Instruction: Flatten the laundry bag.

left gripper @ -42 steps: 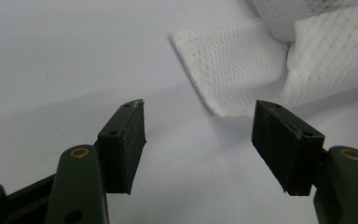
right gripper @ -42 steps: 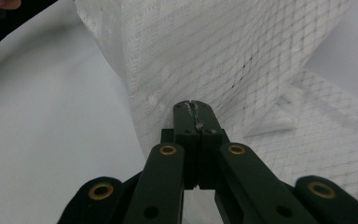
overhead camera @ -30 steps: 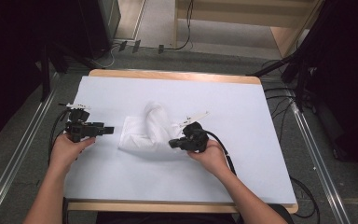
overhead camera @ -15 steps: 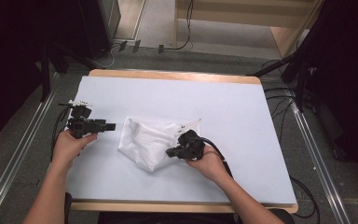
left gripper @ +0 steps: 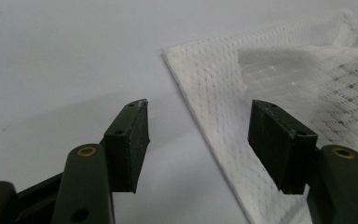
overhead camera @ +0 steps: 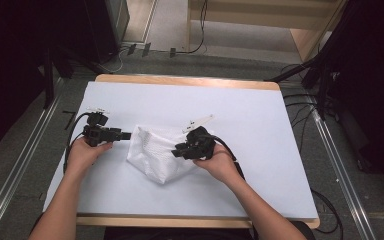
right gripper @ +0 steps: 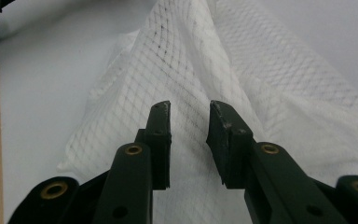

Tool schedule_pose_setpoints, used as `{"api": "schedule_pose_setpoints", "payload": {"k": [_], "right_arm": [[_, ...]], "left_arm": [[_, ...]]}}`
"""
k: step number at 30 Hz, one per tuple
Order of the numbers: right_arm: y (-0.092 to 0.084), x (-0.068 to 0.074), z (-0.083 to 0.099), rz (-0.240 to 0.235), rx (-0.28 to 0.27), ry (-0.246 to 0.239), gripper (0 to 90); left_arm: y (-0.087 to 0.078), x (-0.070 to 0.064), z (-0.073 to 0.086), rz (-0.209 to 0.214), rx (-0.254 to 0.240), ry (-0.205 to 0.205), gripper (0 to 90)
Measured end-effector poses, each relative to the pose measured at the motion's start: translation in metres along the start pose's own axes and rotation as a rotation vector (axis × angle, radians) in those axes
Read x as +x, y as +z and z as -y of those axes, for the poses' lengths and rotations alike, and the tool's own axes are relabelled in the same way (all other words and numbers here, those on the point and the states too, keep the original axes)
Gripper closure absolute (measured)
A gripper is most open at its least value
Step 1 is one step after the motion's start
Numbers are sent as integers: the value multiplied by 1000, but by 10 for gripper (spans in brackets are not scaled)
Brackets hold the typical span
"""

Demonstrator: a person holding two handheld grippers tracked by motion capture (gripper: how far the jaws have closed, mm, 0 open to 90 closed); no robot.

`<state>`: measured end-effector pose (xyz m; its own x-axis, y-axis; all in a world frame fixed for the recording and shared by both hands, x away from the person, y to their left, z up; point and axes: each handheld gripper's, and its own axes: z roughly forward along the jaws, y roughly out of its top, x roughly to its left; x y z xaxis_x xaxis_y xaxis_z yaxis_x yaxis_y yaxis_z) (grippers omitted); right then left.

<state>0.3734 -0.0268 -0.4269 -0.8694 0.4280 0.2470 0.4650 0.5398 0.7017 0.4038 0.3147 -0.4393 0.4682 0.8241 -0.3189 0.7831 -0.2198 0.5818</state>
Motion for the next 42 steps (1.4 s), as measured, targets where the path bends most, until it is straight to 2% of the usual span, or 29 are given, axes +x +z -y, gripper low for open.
{"api": "schedule_pose_setpoints", "payload": {"k": [6,9,11,13,16,17,18,19,21,23,24,25,26,28,29,34,36,41,42], "right_arm": [[6,-3,-9,6,4,4,690],[7,-3,-17,14,-7,6,672],[10,-3,-23,16,-11,1,644],[13,-3,-29,17,-18,-3,605],[23,-1,-40,11,-22,-7,544],[31,0,-47,18,-8,-17,535],[31,0,-47,18,-8,-17,535],[40,0,-54,15,7,-20,545],[44,1,-56,15,13,-14,545],[52,0,-60,1,18,-3,586],[54,-1,-61,-17,23,5,618],[56,-2,-61,-19,37,8,735],[56,-2,-61,-29,54,8,795],[53,-2,-60,-50,54,15,889],[50,-3,-60,-59,47,21,892],[31,-5,-56,-77,10,45,895],[22,-3,-51,-75,-3,44,895],[-2,-1,-34,-69,-69,58,894],[-6,-1,-30,-67,-82,58,894]], "left_arm": [[12,-1,-2,-5,26,-1,445],[16,-3,-3,-8,12,18,466],[18,-5,-3,-12,13,30,492],[19,-8,-2,7,18,24,556],[21,-13,-3,-27,26,31,617],[22,-14,-3,-41,27,31,672],[22,-15,-4,-55,28,27,672],[23,-16,-3,-69,25,22,739],[23,-16,-3,-98,22,1,773],[23,-18,-2,-108,20,-2,831],[24,-18,-2,-89,28,-7,864],[25,-18,-3,-70,36,-16,888],[25,-18,-3,-66,35,-22,900],[26,-20,-4,-63,41,-17,900],[27,-20,-4,-50,41,-29,900],[29,-22,-8,-22,68,-34,900],[29,-24,-9,-17,80,-17,900],[27,-23,-18,-5,63,-26,900],[27,-22,-19,2,59,-41,900]]}}
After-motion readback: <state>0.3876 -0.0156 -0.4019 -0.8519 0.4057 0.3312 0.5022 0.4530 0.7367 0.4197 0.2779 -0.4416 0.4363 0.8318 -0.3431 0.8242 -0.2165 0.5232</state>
